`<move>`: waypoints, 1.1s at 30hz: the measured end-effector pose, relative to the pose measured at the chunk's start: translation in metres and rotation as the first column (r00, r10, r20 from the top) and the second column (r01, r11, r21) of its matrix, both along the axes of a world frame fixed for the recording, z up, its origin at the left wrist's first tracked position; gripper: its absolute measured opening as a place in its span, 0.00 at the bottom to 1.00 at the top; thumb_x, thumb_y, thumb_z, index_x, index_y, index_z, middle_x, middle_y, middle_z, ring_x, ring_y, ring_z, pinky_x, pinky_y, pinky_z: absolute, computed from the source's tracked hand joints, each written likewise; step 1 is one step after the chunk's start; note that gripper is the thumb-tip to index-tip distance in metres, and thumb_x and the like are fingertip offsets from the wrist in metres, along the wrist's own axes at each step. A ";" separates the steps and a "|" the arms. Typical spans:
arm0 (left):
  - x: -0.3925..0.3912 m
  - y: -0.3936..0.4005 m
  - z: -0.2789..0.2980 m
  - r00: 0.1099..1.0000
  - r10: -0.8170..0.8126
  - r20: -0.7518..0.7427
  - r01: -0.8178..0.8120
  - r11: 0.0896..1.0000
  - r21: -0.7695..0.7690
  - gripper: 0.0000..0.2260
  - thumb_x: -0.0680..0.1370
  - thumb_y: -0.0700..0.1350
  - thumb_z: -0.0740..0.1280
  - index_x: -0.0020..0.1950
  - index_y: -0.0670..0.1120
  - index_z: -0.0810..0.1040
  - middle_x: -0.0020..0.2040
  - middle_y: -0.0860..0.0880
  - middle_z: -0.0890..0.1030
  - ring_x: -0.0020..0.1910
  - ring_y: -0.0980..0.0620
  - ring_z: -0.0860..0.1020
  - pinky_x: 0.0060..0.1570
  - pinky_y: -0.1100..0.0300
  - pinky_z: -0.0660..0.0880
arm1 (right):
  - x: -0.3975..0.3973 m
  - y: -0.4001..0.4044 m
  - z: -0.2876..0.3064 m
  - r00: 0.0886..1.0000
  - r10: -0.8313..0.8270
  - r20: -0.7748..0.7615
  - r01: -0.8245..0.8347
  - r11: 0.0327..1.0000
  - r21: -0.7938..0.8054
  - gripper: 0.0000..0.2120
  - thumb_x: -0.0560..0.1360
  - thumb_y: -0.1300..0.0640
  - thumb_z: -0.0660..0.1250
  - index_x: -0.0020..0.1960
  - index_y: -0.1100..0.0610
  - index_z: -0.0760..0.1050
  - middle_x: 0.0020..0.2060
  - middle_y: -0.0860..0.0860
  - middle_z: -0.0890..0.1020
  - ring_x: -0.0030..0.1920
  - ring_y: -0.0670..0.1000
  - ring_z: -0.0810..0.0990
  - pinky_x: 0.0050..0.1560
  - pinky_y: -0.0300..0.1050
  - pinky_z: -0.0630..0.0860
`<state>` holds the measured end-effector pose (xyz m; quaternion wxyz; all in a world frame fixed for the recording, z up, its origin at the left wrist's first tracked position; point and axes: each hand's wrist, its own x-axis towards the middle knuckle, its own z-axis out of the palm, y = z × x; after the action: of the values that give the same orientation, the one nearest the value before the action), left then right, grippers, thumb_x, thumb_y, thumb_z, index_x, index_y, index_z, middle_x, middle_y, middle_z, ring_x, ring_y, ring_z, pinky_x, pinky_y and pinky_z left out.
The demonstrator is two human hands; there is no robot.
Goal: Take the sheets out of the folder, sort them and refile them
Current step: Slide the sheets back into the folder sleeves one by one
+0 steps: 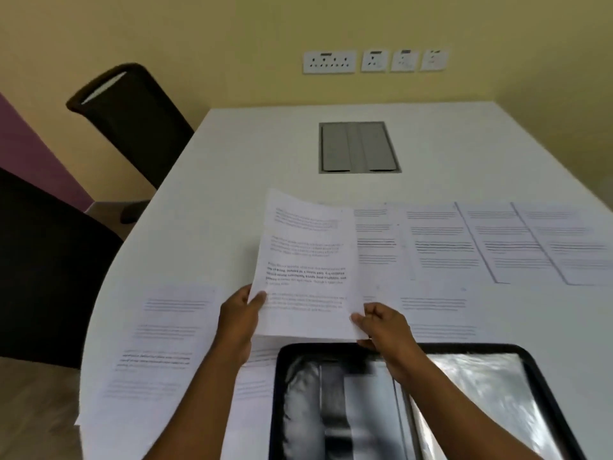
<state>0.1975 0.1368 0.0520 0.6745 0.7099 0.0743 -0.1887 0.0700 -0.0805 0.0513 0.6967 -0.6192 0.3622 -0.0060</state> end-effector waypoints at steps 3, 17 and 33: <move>-0.049 -0.019 0.005 0.997 -0.044 -0.059 0.040 0.997 -0.069 0.10 0.79 0.41 0.66 0.60 0.48 0.79 0.54 0.50 0.84 0.53 0.50 0.82 0.57 0.53 0.77 | -0.052 -0.021 0.003 1.000 -0.007 0.019 0.006 1.000 0.024 0.07 0.75 0.62 0.70 0.53 0.58 0.79 0.47 0.54 0.86 0.47 0.54 0.85 0.41 0.45 0.79; -0.201 -0.102 0.017 0.935 -0.326 -0.138 0.309 0.942 -0.129 0.11 0.79 0.41 0.66 0.61 0.48 0.78 0.54 0.47 0.84 0.52 0.48 0.83 0.51 0.52 0.80 | -0.167 -0.139 0.044 0.966 -0.216 0.142 0.174 0.950 0.259 0.21 0.72 0.54 0.73 0.62 0.61 0.77 0.56 0.58 0.83 0.57 0.59 0.82 0.63 0.59 0.75; -0.262 -0.211 -0.025 0.738 -0.675 -0.018 0.487 0.513 0.707 0.20 0.80 0.51 0.62 0.71 0.49 0.71 0.69 0.51 0.73 0.67 0.52 0.72 0.66 0.62 0.66 | -0.255 -0.299 0.098 0.949 -0.269 0.165 0.311 0.886 -0.345 0.19 0.73 0.57 0.74 0.60 0.64 0.78 0.52 0.56 0.82 0.50 0.57 0.81 0.55 0.51 0.77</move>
<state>-0.0646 -0.0744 0.0266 0.2707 0.9028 -0.1964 -0.2704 -0.1853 -0.3800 0.1490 0.5793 -0.6757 0.4034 -0.2124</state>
